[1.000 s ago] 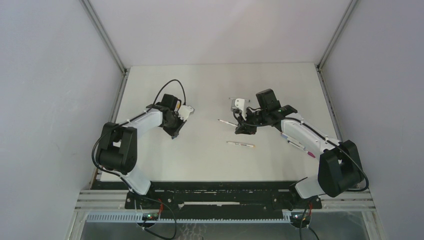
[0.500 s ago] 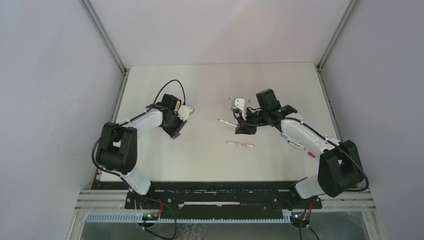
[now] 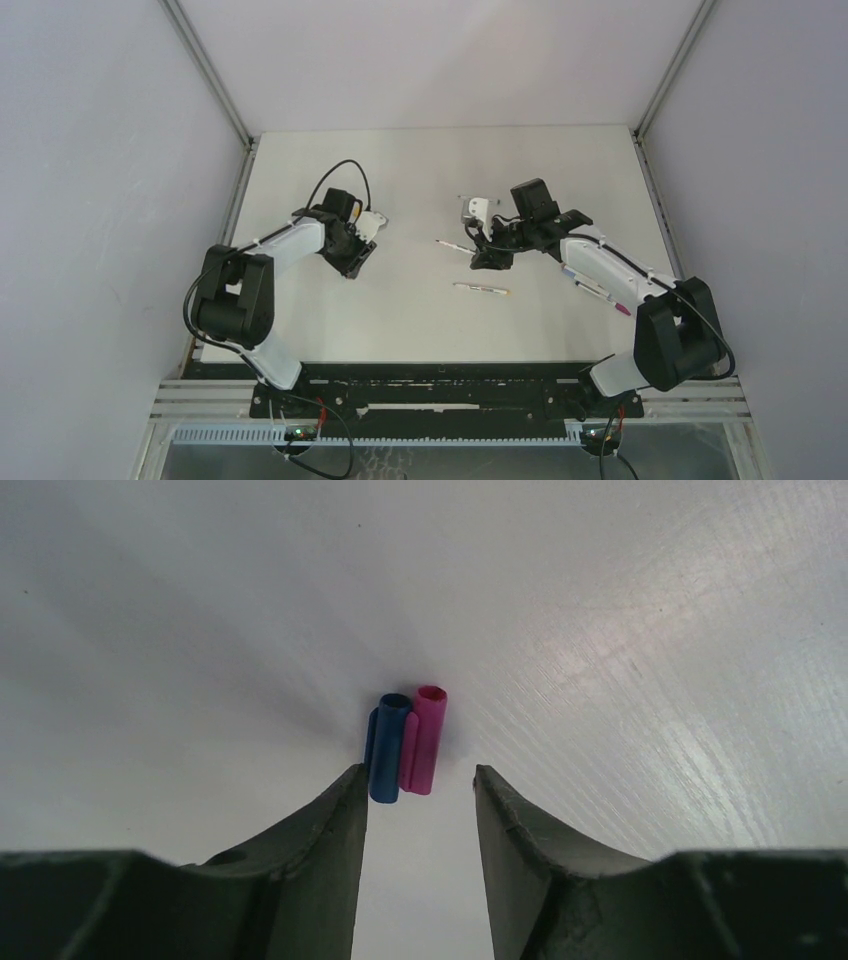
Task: Open the pen caps
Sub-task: Place the pen cap at the center of the board, then place the pen at the center of the board.
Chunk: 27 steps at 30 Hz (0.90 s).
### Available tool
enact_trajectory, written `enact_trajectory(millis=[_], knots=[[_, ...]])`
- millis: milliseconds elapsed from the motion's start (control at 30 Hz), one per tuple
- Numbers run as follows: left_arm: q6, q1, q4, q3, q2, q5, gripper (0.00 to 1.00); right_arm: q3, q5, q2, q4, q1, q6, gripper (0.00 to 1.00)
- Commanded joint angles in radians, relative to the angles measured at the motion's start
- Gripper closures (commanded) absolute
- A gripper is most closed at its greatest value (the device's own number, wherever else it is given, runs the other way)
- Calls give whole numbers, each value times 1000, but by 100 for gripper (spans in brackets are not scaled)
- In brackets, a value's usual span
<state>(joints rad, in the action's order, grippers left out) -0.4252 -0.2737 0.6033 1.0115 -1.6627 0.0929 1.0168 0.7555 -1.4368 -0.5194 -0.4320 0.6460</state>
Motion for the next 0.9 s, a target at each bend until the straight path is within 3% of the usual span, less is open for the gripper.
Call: enact_trajectory(millis=[0, 267, 867], knots=[[16, 4, 39, 45, 72, 31, 50, 39, -30, -16, 1, 5, 26, 100], [14, 4, 102, 93, 195, 32, 39, 51, -126, -74, -31, 3, 80, 100], [45, 5, 163, 34, 528, 44, 15, 74, -382, -231, -136, -45, 198, 100]])
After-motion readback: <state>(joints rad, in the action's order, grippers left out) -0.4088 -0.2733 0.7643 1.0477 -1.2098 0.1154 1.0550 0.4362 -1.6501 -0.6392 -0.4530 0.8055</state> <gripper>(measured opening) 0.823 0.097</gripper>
